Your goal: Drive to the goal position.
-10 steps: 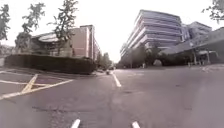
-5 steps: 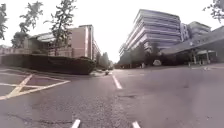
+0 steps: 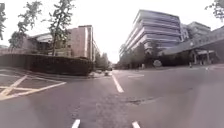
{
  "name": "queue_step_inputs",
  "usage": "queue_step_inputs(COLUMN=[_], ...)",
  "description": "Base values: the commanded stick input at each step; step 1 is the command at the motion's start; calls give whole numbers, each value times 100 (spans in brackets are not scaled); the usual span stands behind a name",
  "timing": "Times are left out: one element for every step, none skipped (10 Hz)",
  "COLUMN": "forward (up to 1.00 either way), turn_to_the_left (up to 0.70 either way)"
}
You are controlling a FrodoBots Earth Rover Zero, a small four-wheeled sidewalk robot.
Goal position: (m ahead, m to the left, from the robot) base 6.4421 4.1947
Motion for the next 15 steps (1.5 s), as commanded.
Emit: queue_step_inputs(forward=[70, 70, 70, 70, 70, 70, 70, 70, 70, 70, 70, 70, 70, 70, 70], turn_to_the_left=[-9, -5, 0, 0, -7, -5, 0, -2, -8, -1, 0, -4, -6, 0, 0])
